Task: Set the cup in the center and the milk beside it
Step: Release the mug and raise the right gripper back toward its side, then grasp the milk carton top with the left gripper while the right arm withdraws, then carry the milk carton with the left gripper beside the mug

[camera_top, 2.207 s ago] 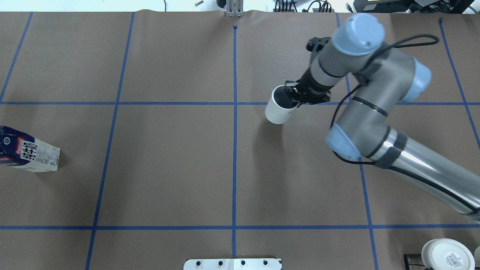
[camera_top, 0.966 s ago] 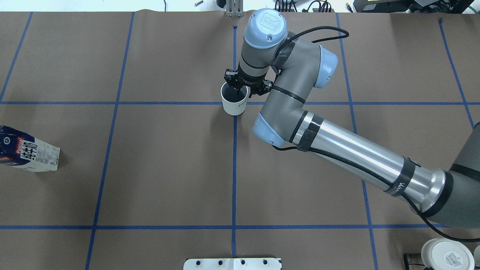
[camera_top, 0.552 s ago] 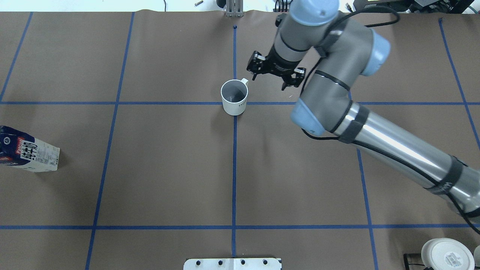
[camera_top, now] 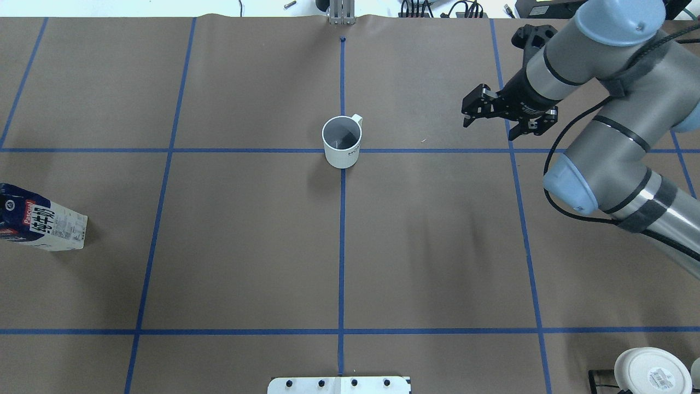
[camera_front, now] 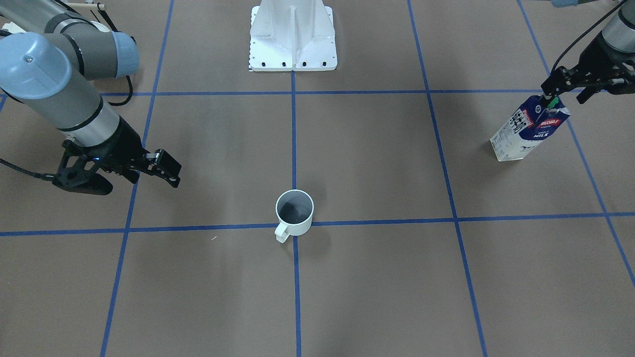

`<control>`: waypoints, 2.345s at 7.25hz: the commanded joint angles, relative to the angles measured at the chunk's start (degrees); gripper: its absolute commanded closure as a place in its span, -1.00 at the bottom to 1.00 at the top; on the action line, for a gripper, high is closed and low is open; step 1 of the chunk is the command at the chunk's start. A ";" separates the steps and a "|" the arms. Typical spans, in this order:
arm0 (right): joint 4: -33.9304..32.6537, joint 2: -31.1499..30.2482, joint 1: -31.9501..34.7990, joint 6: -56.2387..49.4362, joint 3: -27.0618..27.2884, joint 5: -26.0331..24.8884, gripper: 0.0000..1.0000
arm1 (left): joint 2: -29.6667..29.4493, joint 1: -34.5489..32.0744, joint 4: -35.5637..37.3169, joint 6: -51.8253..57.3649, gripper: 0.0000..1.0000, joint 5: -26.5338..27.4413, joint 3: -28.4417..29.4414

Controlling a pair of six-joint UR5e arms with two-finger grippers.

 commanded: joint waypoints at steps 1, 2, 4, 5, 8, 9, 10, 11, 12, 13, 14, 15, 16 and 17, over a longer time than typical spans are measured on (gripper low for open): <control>0.07 -2.65 0.44 -1.79 1.19 -0.47 -1.00 | -1.67 3.31 -3.28 -2.73 -0.96 -0.04 3.20; -0.02 -2.74 0.44 -1.79 1.10 -0.55 -1.00 | -1.85 3.94 -3.29 -2.83 -0.92 -0.04 3.64; -0.02 -2.74 0.44 -1.79 1.19 -0.64 -1.00 | -2.02 3.85 -3.12 -2.83 0.31 0.14 4.09; -0.02 -2.91 0.70 -1.79 1.45 -0.55 -1.00 | -2.02 3.68 -3.03 -2.83 0.78 0.23 4.00; -0.02 -12.80 4.82 -5.97 7.49 -0.55 -1.00 | -9.35 2.72 6.05 -2.92 0.99 -0.12 1.02; -0.02 -17.81 6.66 -11.23 10.30 -0.55 -1.00 | -19.33 2.62 15.86 -3.09 0.99 0.31 1.27; -0.02 -21.07 8.16 -15.37 11.63 -0.55 -1.00 | -32.04 3.06 26.48 -3.27 0.95 0.32 2.67; 0.07 -23.72 9.31 -18.28 11.82 -0.47 -1.00 | -42.87 5.76 34.68 -5.80 0.95 0.40 4.16; 0.07 -25.66 10.97 -23.36 11.65 -0.47 -1.00 | -49.59 11.53 35.11 -12.09 0.95 1.97 7.66; 0.16 -26.46 11.51 -26.37 11.21 -0.55 -1.00 | -55.75 17.07 35.11 -15.19 0.93 7.73 12.13; 0.16 -26.47 11.52 -26.40 11.12 -0.55 -1.00 | -60.08 20.95 33.90 -16.79 0.93 9.18 16.78; 0.16 -26.56 11.52 -26.40 11.12 -0.55 -1.00 | -61.25 21.51 28.66 -17.07 0.92 10.76 21.01; 0.16 -26.64 11.52 -26.40 11.21 -0.55 -1.00 | -62.31 23.35 24.35 -17.07 0.88 11.03 25.49; 0.16 -26.73 11.52 -26.40 11.21 -0.55 -1.00 | -63.97 23.54 20.65 -17.07 0.77 11.04 29.27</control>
